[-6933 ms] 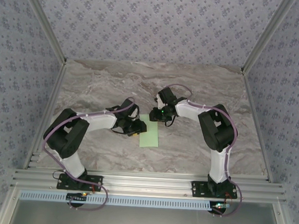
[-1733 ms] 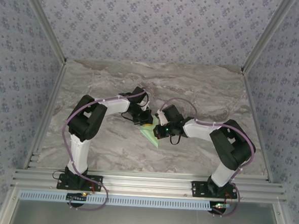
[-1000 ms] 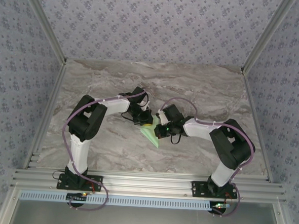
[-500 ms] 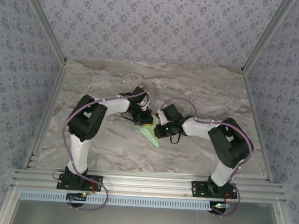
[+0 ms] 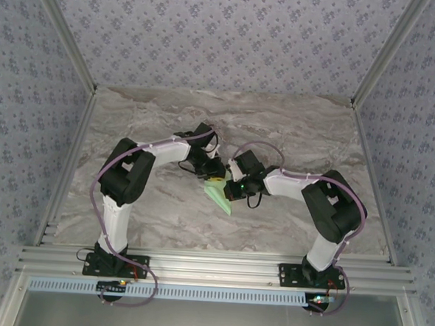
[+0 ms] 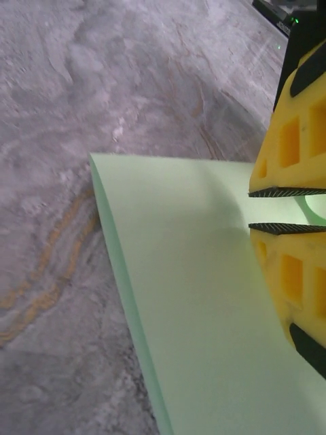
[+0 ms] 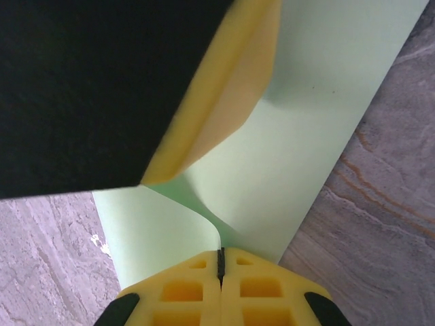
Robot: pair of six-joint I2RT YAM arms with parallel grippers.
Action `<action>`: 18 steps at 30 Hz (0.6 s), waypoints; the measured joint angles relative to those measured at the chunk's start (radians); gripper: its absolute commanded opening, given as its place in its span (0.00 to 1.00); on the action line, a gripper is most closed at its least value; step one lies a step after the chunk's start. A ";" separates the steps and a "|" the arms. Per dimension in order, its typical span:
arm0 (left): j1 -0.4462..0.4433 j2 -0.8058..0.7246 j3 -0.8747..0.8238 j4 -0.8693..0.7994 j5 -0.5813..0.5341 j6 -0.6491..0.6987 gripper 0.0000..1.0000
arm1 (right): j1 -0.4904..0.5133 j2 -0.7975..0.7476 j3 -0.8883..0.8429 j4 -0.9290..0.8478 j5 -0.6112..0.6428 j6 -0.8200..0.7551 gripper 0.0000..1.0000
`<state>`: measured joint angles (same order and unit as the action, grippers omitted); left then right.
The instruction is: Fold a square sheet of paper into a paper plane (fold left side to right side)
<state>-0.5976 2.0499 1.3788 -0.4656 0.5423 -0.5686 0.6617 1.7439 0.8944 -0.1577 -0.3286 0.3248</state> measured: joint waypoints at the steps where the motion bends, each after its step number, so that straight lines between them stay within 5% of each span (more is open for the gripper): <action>1: 0.003 0.000 0.008 -0.005 0.000 0.001 0.21 | 0.000 0.001 0.001 -0.002 0.000 0.000 0.00; 11: 0.093 -0.150 -0.059 -0.005 -0.014 0.001 0.10 | 0.000 0.006 0.010 -0.015 0.000 0.000 0.00; 18: 0.041 -0.270 -0.272 0.106 0.061 -0.062 0.09 | 0.000 0.011 0.020 -0.027 0.000 -0.001 0.00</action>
<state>-0.5568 1.7802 1.1065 -0.3599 0.6033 -0.6304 0.6617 1.7550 0.9142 -0.1844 -0.3286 0.3241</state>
